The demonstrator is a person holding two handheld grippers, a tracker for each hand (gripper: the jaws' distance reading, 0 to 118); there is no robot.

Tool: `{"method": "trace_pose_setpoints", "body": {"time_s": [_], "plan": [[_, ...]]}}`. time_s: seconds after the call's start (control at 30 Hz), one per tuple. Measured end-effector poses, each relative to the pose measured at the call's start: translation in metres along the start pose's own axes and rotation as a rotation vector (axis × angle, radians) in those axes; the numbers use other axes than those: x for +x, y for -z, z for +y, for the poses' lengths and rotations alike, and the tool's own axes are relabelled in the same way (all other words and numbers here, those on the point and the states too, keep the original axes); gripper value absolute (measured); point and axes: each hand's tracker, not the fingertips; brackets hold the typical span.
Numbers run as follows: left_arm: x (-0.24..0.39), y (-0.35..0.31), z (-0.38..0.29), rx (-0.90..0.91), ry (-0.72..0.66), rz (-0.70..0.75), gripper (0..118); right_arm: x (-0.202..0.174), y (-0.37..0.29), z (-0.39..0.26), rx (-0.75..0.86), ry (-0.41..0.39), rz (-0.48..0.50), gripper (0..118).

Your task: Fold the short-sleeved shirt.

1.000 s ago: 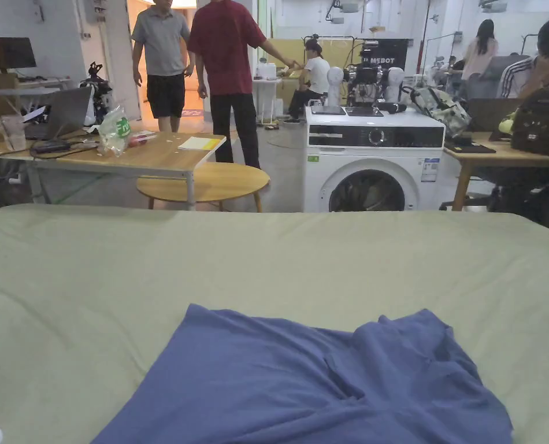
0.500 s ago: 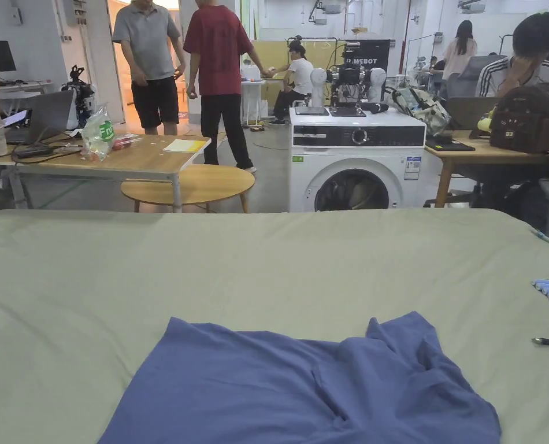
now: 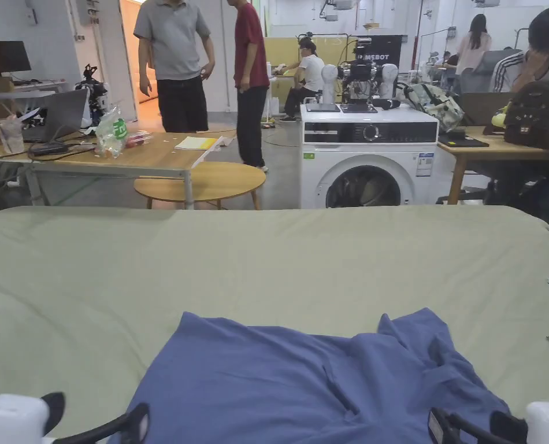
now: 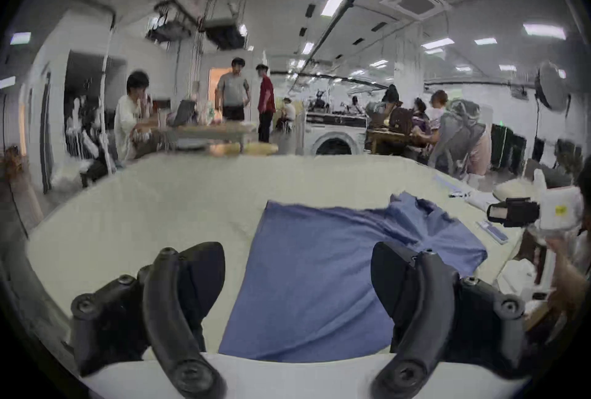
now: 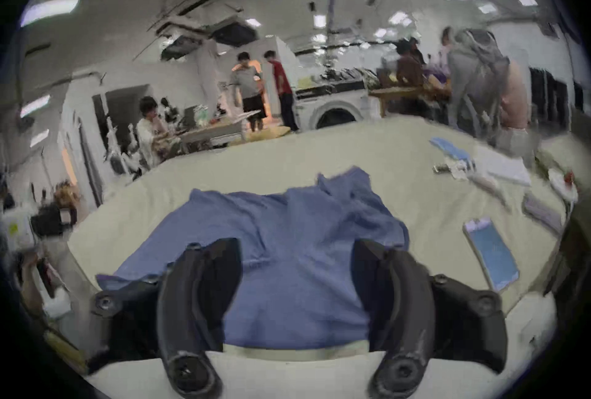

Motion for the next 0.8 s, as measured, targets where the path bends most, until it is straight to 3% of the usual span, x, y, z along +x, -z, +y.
{"method": "trace_pose_setpoints", "body": {"time_s": [0.03,0.07,0.1,0.13,0.17,0.33,0.47,0.5,0.53,0.57,0.6,0.8], "plan": [[0.010,0.000,0.003,0.010,0.022,-0.001,91,-0.007,0.001,0.003,0.006,-0.042,0.013,63],[0.017,-0.001,0.006,0.020,0.019,-0.002,72,-0.013,0.001,0.003,0.016,-0.072,0.024,52],[0.021,-0.003,0.009,0.027,0.015,-0.022,43,-0.018,0.002,0.003,0.022,-0.092,0.033,45],[0.024,-0.002,0.011,0.014,0.013,-0.048,10,-0.022,0.003,0.003,0.017,-0.100,0.033,30],[0.027,-0.001,0.011,0.000,0.013,-0.041,0,-0.026,0.005,0.002,0.013,-0.108,0.026,1],[0.025,-0.010,0.015,-0.005,-0.001,-0.053,0,-0.036,0.007,-0.007,0.005,-0.141,0.009,0],[-0.012,-0.019,0.016,-0.029,-0.142,-0.072,0,-0.030,0.008,-0.010,-0.023,-0.104,0.043,0],[-0.026,-0.021,0.012,-0.050,-0.176,-0.068,9,-0.029,0.006,-0.011,-0.023,-0.102,0.042,0],[-0.039,-0.024,0.007,-0.055,-0.206,-0.055,33,-0.026,0.005,-0.012,-0.025,-0.096,0.044,0],[-0.051,-0.024,0.002,-0.091,-0.224,-0.032,68,-0.024,0.005,-0.013,-0.028,-0.090,0.046,0],[-0.062,-0.024,-0.004,-0.134,-0.238,-0.007,81,-0.021,0.004,-0.014,-0.033,-0.079,0.049,0],[-0.096,-0.017,-0.050,-0.287,-0.268,0.073,81,-0.010,0.007,-0.021,-0.081,0.027,0.060,0]]}}
